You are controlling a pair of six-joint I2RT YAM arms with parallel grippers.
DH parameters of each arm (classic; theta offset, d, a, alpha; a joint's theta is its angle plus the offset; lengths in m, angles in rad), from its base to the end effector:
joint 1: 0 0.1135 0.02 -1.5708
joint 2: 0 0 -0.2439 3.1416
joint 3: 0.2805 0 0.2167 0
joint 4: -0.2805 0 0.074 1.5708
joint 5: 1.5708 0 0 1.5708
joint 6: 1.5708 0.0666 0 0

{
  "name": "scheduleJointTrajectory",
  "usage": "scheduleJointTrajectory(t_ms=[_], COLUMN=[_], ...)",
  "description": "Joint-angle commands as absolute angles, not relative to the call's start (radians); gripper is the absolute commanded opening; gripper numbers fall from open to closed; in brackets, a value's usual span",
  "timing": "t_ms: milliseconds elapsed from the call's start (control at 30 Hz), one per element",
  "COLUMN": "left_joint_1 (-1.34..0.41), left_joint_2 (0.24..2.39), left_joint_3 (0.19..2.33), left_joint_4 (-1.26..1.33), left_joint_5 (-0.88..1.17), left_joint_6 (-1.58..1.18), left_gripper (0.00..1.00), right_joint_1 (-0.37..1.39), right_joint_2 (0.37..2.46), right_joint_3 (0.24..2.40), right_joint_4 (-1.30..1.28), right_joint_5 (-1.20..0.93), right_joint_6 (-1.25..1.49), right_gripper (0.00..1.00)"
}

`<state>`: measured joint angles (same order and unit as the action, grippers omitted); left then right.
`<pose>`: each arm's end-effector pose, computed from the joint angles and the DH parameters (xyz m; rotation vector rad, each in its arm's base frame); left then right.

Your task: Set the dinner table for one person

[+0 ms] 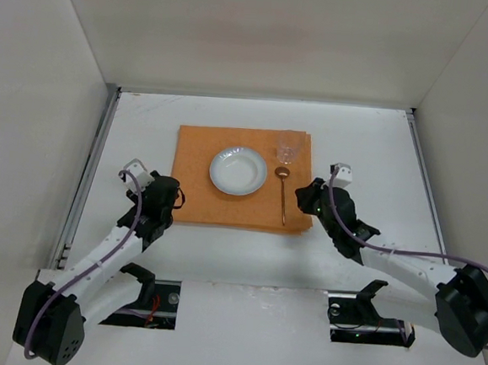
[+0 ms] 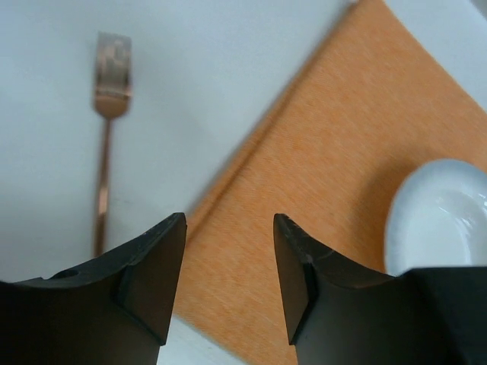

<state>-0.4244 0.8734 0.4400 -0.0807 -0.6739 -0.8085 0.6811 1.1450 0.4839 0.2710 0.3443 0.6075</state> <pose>0.1878 -0.0392 0.2055 -0.7544 1.8160 -0.0995 0.2059 0.1380 0.2031 0.1560 1.9660 0.5161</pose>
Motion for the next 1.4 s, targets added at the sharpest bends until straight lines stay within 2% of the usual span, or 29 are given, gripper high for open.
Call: scheduleJointTrajectory(t_ms=[0, 167, 567, 733, 867, 1100, 1367], left_joint_1=[-0.372, -0.292, -0.173, -0.143, -0.130, -0.111, -0.108], left_joint_2=[0.887, 0.980, 1.180, 1.207, 1.246, 1.246, 1.253], left_joint_3=[0.483, 0.460, 0.450, 0.436, 0.439, 0.430, 0.423], left_joint_4=[-0.336, -0.290, -0.131, -0.052, -0.045, -0.044, -0.012], left_joint_5=[-0.759, -0.701, -0.654, -0.620, -0.620, -0.595, -0.554], left_joint_6=[-0.856, -0.897, -0.836, -0.779, -0.762, -0.767, -0.746], left_gripper=[0.45, 0.36, 0.33, 0.30, 0.23, 0.20, 0.08], right_joint_1=[0.671, 0.670, 0.671, 0.674, 0.674, 0.645, 0.604], right_joint_2=[1.083, 1.163, 1.232, 1.262, 1.289, 1.270, 1.266], right_joint_3=[0.473, 0.494, 0.520, 0.534, 0.549, 0.531, 0.520], right_joint_4=[0.431, 0.431, 0.417, 0.420, 0.407, 0.409, 0.400], right_joint_5=[0.374, 0.335, 0.293, 0.276, 0.262, 0.262, 0.272], right_joint_6=[0.633, 0.643, 0.647, 0.644, 0.643, 0.646, 0.650], right_gripper=[0.22, 0.26, 0.31, 0.31, 0.31, 0.31, 0.31])
